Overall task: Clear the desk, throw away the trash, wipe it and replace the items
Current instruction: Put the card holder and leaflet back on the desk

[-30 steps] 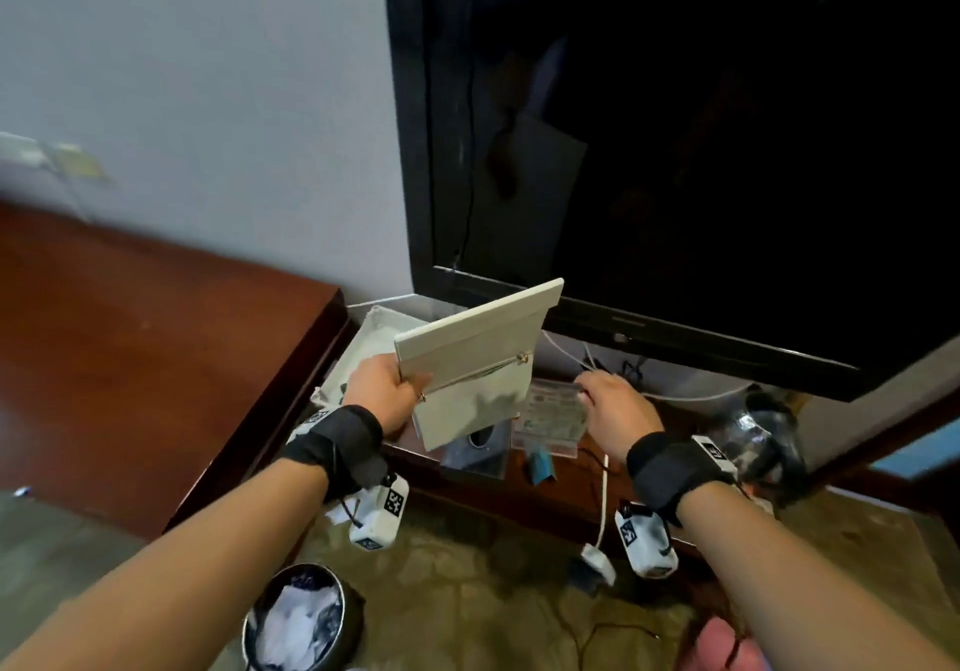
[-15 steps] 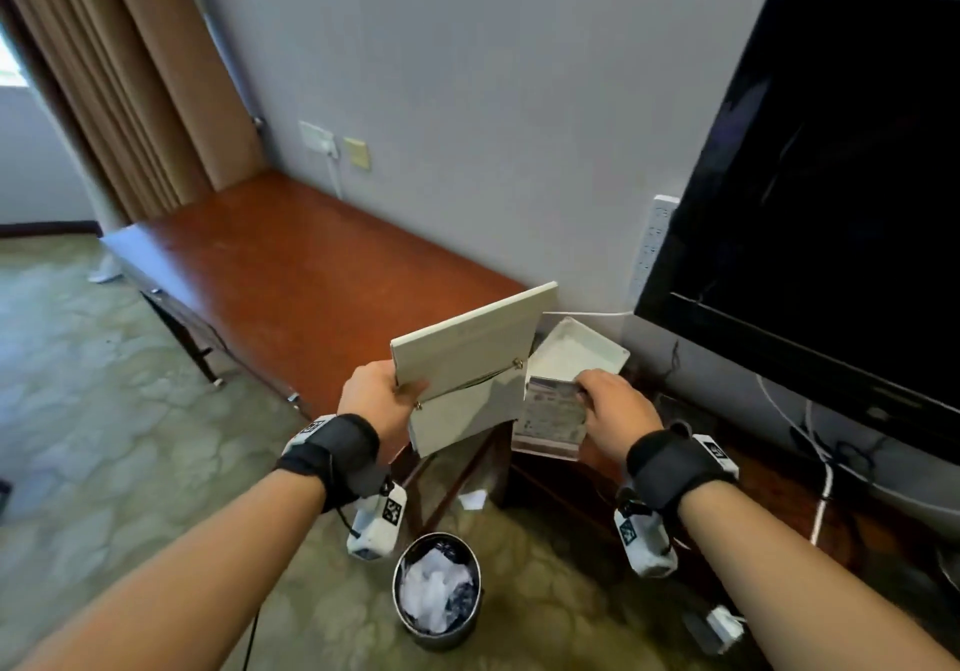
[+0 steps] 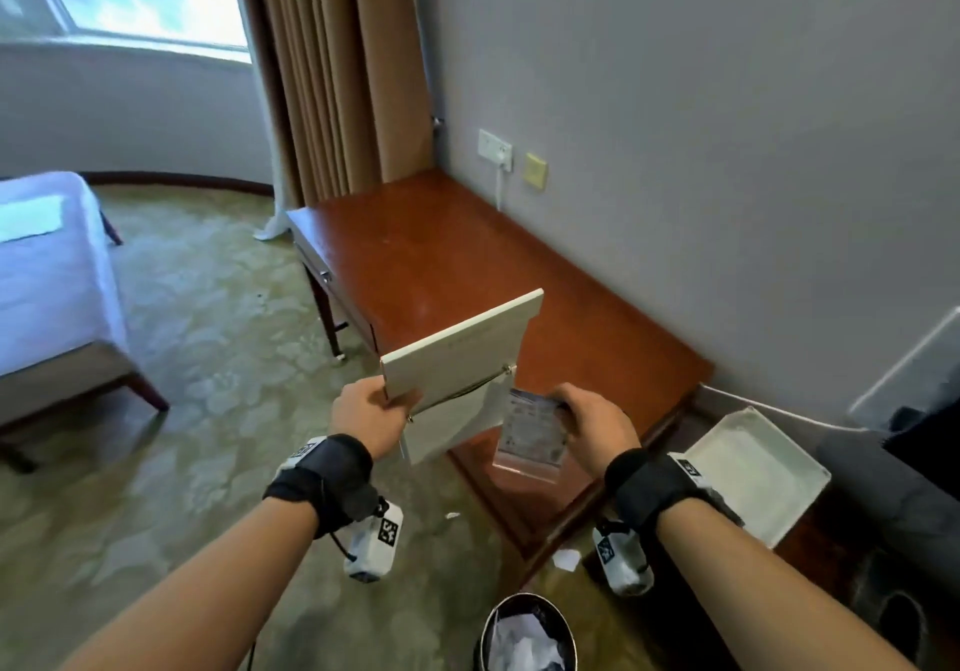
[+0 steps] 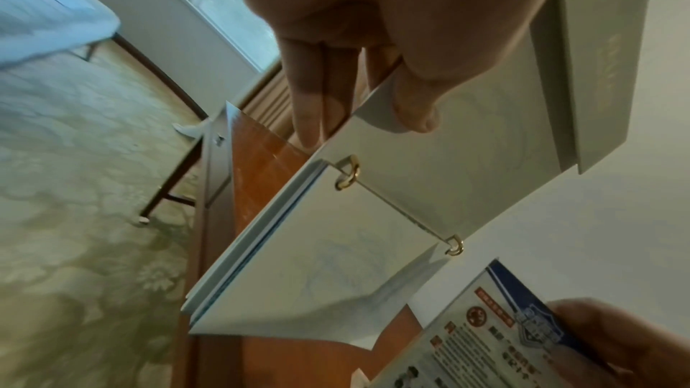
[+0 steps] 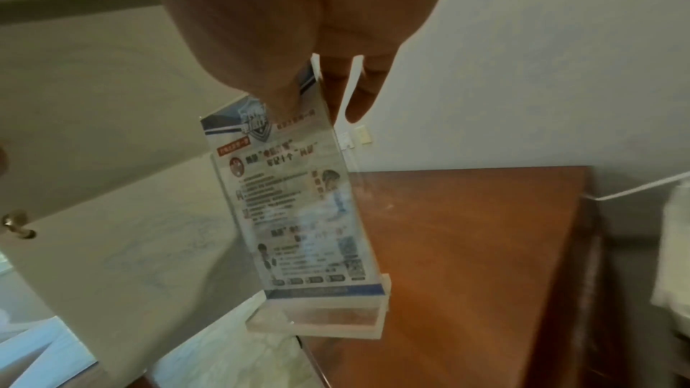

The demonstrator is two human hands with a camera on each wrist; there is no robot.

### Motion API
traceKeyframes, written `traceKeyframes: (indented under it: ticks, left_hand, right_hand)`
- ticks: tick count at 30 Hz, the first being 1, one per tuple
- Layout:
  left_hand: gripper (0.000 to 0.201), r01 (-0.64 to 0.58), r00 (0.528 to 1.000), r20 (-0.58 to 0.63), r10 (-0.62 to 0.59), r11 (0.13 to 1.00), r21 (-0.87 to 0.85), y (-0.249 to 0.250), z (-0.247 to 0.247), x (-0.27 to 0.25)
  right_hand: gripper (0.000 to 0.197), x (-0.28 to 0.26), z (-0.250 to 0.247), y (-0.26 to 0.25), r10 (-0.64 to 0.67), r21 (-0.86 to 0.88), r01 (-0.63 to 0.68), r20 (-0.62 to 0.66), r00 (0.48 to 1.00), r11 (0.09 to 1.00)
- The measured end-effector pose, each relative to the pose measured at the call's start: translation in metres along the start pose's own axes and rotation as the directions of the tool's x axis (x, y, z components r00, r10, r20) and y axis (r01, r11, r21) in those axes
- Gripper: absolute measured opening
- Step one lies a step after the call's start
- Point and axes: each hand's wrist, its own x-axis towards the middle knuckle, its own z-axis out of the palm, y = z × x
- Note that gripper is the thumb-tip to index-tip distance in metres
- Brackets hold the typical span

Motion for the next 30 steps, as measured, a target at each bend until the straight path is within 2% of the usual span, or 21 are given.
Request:
traceKeyframes:
  ticks: [3,7,11,15,18,21,25,30]
  left_hand:
    - [0.021,0.065,0.995,-0.070,-0.066,0.998,-0.010,-0.013,-0.023,0.035]
    - [0.020,0.144,0.978,-0.156,-0.139,0.989,0.024,-0.033,-0.063,0.077]
    - [0.017,0.209,0.949,-0.231,-0.212,0.977,-0.041,-0.053,-0.101,0.118]
    - [0.014,0.235,0.949,-0.197,-0.245,0.969,-0.076,-0.079,-0.130,0.173]
    - [0.015,0.213,0.963,-0.153,-0.223,0.974,-0.079,-0.101,-0.152,0.240]
    - [0.014,0.167,0.979,-0.116,-0.169,0.986,-0.021,-0.110,-0.172,0.306]
    - [0.015,0.111,0.994,-0.019,-0.112,0.992,-0.051,-0.116,-0.196,0.392]
    - [0.009,0.027,0.999,0.032,-0.028,1.000,0.016,-0.094,-0.206,0.487]
  right_hand:
    - [0.033,0.060,0.009,-0.022,-0.061,0.001,0.061,0.036,0.998,0.998]
    - [0.020,0.132,0.018,-0.064,-0.125,0.018,0.124,0.065,0.990,0.992]
    - [0.014,0.196,0.024,-0.105,-0.188,0.015,0.188,0.096,0.977,0.982]
    - [0.013,0.256,0.036,-0.139,-0.208,0.027,0.206,0.096,0.973,0.978]
    - [0.015,0.308,0.047,-0.165,-0.180,0.023,0.179,0.052,0.982,0.984]
    - [0.016,0.353,0.052,-0.186,-0.113,-0.002,0.113,0.019,0.993,0.994]
    - [0.015,0.403,0.049,-0.212,-0.017,-0.047,0.016,-0.023,1.000,0.999]
    - [0.021,0.457,0.045,-0.221,0.094,-0.051,-0.097,-0.058,0.994,0.994]
